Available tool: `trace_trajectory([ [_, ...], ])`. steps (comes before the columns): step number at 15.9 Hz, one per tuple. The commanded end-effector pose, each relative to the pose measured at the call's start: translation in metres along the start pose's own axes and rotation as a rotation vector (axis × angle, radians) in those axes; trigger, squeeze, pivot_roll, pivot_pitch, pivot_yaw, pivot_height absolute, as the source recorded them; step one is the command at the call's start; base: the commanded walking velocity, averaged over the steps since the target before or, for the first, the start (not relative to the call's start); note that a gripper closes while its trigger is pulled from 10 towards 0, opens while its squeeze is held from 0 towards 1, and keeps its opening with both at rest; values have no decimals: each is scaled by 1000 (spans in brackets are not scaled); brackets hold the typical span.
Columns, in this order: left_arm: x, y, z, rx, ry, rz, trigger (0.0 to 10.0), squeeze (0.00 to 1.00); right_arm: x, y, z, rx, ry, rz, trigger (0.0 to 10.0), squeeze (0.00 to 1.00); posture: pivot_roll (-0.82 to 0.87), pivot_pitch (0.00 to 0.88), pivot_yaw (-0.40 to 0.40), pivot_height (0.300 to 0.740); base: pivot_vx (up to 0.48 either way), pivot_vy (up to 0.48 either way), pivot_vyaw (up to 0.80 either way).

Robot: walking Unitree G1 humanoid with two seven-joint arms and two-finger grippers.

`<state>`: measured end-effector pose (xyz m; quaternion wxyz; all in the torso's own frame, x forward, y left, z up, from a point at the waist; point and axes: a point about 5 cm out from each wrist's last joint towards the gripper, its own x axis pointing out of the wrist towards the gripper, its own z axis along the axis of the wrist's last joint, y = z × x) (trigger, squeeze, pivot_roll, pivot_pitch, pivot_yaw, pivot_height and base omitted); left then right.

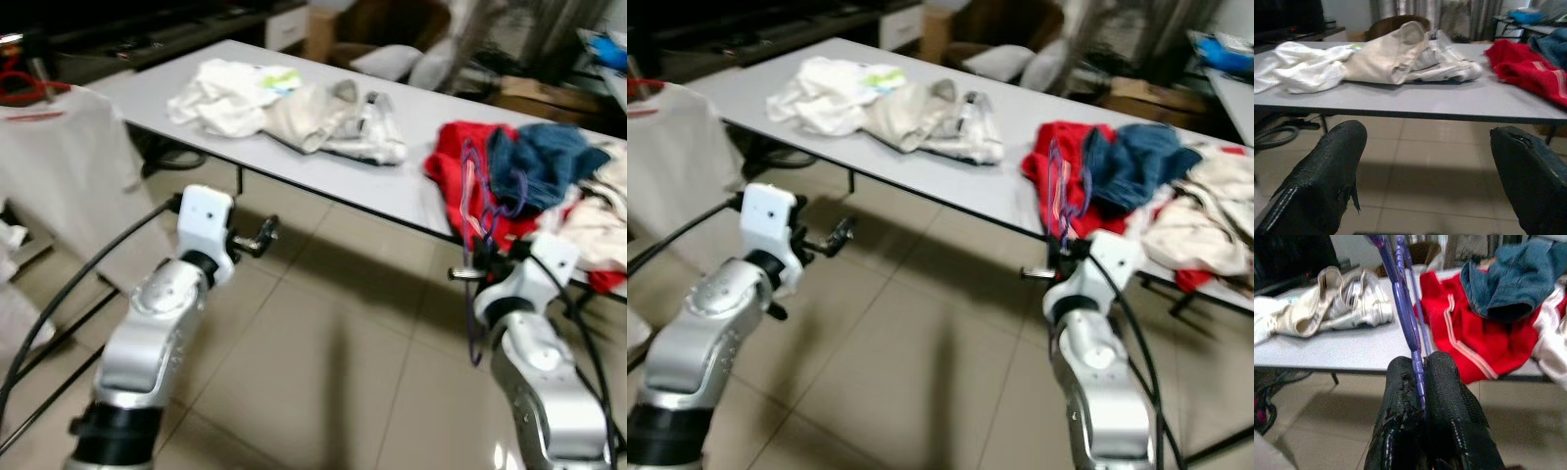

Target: Hang hanger

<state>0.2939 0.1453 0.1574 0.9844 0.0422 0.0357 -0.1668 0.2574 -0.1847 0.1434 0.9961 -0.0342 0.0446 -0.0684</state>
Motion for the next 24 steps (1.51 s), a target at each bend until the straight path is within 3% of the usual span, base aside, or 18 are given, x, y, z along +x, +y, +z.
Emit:
trace_trajectory([
  [1,-1,3,-5,1,23,12,10000,0,0,3,-3,16,15,23,10000,0,-51,0,-47,740,0,322,-800],
  [5,-1,7,-5,3,18,32,10000,0,-1,8,-4,122,30,78,10000,0,-49,0,-48,740,0,337,-800],
  [11,5,7,-3,-5,6,32,10000,0,1,0,-6,137,46,-3,10000,0,-62,0,-38,740,0,351,-800],
  [13,5,5,-3,-12,1,28,10000,0,1,1,-6,156,50,20,10000,0,-57,0,-46,740,0,371,-750],
  [19,0,12,-10,-54,5,113,10000,0,4,15,-16,260,163,104,10000,0,-43,0,-65,740,0,0,0],
  [20,0,11,-8,-65,-3,110,10000,0,5,13,-14,237,158,90,10000,0,-42,0,-68,740,0,0,0],
  [22,1,9,-3,-73,-31,85,10000,0,9,11,-7,101,76,78,10000,0,-41,0,-77,740,131,0,0],
  [24,1,11,-5,-93,-22,111,10000,0,10,13,3,162,16,118,10000,0,-49,0,-59,740,302,0,0],
])
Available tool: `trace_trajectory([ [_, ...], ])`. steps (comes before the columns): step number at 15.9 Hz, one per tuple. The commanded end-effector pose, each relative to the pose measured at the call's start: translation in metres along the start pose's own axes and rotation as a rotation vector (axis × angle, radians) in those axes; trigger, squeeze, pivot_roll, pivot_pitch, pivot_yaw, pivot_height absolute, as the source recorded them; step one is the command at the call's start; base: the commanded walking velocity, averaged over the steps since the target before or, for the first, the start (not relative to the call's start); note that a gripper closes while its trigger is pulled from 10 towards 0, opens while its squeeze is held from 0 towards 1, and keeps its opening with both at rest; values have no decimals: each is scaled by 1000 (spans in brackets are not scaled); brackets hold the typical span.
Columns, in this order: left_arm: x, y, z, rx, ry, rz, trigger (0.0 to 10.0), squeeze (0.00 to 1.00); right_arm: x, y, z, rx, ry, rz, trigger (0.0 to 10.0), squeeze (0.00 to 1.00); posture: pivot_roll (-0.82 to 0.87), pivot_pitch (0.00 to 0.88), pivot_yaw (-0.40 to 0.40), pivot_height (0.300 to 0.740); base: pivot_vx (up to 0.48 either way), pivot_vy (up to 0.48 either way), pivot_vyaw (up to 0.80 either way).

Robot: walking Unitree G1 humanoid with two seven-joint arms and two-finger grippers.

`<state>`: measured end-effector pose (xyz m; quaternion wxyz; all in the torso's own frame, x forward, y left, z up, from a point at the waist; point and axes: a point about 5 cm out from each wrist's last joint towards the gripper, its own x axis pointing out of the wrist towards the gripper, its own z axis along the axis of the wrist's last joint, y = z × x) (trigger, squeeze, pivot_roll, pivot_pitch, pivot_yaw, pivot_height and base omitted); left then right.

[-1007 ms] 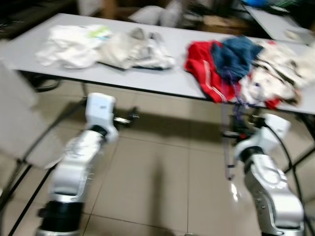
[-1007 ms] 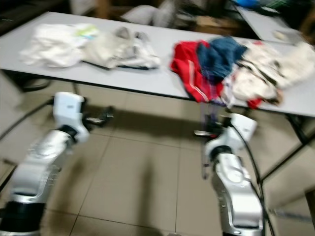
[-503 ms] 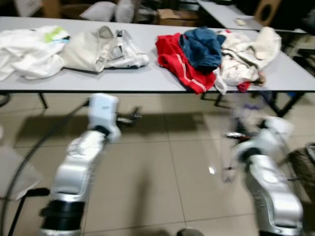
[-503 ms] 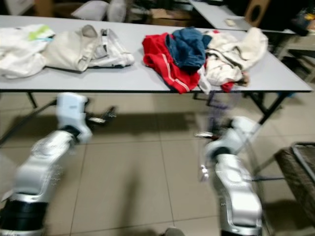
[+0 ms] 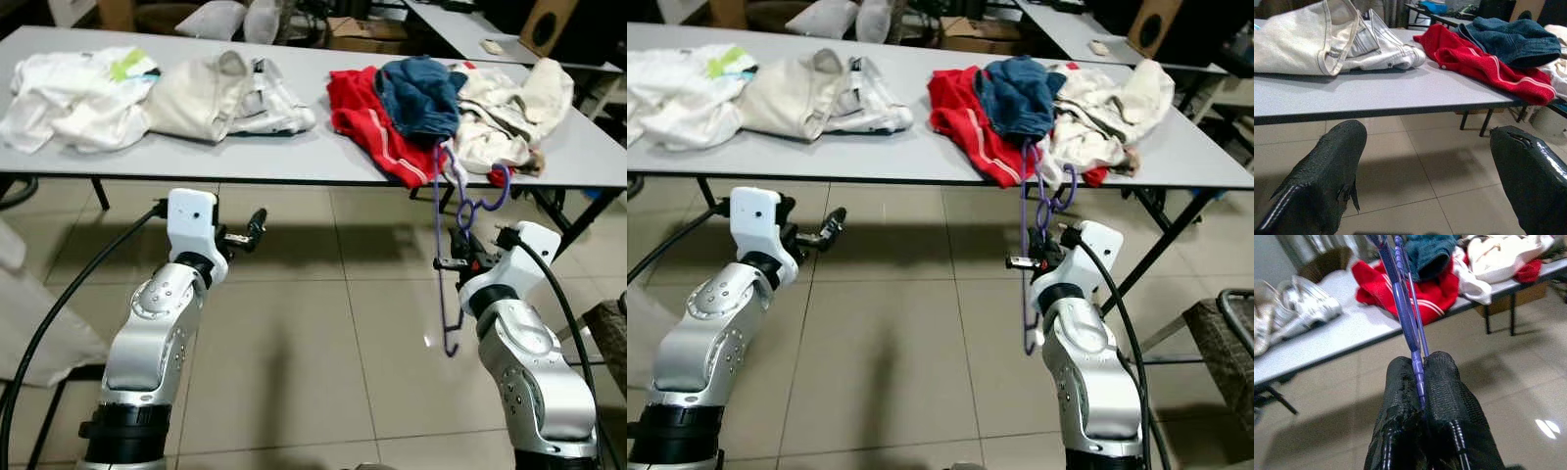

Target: Hang hanger

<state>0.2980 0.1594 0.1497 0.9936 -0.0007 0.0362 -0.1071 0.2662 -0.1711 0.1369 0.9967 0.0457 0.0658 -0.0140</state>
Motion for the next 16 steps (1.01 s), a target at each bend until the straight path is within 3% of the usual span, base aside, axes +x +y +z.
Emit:
trace_trajectory([
  [1,3,-9,5,22,-12,-45,10000,0,4,-2,13,-44,-92,-26,10000,0,-47,0,-65,740,304,0,0],
  [2,3,-8,4,25,-11,-38,10000,0,5,-3,8,-65,-55,-52,10000,0,-49,0,-65,740,311,0,0],
  [3,2,-7,3,15,-9,-19,10000,0,5,3,3,-28,2,28,10000,0,-49,0,-65,740,311,0,0],
  [5,3,-9,6,24,-11,-43,10000,0,1,9,4,-5,-24,78,10000,0,-47,0,-60,740,309,0,0],
  [7,3,-8,6,37,-11,-45,10000,0,0,12,3,-43,-40,99,10000,0,-46,0,-62,740,326,0,0],
  [16,4,-11,6,40,-13,-55,10000,0,-1,6,1,1,-19,66,10000,0,-46,0,-65,740,320,0,0],
])
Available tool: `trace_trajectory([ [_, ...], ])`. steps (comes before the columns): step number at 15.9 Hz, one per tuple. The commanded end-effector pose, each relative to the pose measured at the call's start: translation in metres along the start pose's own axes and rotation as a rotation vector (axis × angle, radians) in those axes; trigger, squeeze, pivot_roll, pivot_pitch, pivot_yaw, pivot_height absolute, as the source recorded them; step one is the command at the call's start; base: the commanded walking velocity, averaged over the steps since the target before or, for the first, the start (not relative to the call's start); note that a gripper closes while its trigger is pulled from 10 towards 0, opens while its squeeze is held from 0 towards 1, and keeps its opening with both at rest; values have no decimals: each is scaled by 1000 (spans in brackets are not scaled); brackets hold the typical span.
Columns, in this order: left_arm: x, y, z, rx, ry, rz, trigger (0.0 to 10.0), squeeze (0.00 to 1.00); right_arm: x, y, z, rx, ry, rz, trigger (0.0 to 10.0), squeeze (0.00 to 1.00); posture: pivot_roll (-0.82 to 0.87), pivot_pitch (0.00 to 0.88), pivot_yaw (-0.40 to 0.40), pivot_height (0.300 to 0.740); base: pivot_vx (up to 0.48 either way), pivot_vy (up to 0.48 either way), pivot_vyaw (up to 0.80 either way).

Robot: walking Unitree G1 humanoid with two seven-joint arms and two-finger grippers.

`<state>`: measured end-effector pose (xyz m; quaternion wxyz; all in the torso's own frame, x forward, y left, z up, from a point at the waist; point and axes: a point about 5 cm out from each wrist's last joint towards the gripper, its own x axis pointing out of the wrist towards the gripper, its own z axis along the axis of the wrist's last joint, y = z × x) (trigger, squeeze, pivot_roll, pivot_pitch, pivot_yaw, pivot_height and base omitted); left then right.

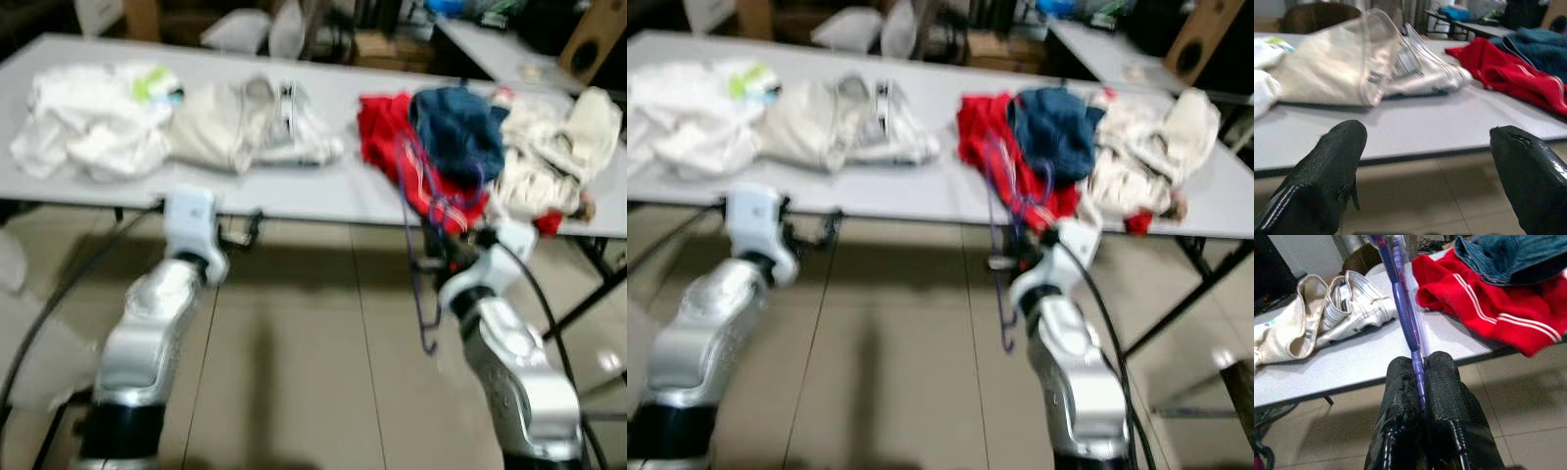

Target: Hang hanger

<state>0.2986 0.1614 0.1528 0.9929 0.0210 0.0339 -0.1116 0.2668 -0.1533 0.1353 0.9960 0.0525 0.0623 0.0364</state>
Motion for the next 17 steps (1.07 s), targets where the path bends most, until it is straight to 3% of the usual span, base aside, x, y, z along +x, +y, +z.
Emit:
trace_trajectory([
  [1,4,-15,4,-2,-14,-55,10000,0,-3,-15,3,3,-12,-67,10000,0,-48,0,-64,740,319,0,0],
  [5,3,-20,0,-11,-5,-73,10000,0,-5,-22,1,-92,-4,-98,10000,0,-60,0,-60,740,302,0,0],
  [17,3,-21,0,-21,-29,-28,10000,0,-3,-19,4,-60,-4,-6,10000,0,-57,0,-95,740,277,0,0],
])
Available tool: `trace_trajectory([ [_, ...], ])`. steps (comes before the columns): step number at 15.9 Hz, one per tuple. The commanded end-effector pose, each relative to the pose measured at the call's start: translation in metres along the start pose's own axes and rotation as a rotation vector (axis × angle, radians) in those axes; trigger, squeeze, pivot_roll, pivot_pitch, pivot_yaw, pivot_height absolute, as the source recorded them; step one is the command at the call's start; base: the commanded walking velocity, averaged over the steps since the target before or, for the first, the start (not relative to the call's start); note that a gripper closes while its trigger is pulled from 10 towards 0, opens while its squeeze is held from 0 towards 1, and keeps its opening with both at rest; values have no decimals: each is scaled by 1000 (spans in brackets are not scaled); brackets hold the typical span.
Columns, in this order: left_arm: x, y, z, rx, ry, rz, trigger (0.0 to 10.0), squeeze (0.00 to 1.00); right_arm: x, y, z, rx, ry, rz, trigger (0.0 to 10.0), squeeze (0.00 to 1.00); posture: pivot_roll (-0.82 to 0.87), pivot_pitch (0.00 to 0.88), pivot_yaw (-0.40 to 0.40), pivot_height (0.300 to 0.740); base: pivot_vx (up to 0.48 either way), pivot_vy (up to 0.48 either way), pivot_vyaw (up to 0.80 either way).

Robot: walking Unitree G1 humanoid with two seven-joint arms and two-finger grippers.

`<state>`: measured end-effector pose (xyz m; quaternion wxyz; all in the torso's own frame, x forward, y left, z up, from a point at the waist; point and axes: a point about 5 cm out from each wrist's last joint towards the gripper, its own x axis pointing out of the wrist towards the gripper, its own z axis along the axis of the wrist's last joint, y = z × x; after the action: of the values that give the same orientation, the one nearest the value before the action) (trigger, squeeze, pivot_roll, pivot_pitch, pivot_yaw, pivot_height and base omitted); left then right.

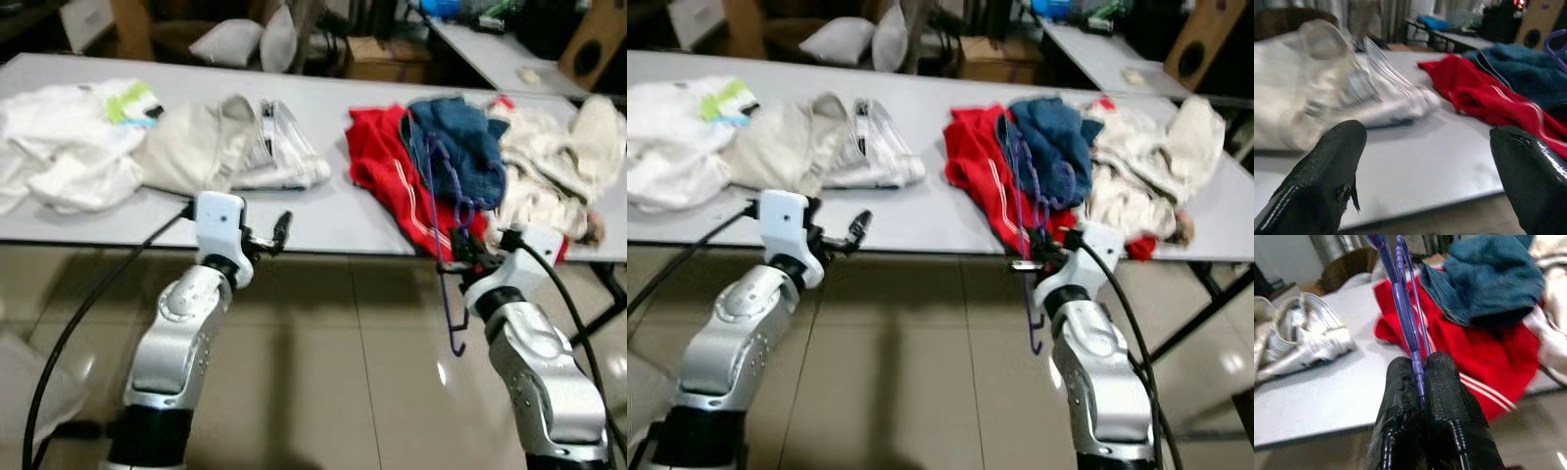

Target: Hang hanger

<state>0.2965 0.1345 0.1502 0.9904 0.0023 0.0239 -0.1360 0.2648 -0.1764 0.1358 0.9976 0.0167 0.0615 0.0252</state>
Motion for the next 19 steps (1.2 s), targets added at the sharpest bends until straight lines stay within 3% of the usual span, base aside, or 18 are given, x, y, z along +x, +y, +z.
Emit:
trace_trajectory([
  [1,-1,5,1,13,-4,22,10000,0,0,4,2,8,-8,23,10000,0,-58,0,-94,740,289,0,0],
  [16,5,1,1,28,-3,-11,10000,0,-2,7,2,19,-33,11,10000,0,-70,0,-63,740,288,0,0],
  [19,5,0,0,32,-2,-16,10000,0,-2,6,2,11,-34,11,10000,0,-70,0,-60,740,290,0,-402],
])
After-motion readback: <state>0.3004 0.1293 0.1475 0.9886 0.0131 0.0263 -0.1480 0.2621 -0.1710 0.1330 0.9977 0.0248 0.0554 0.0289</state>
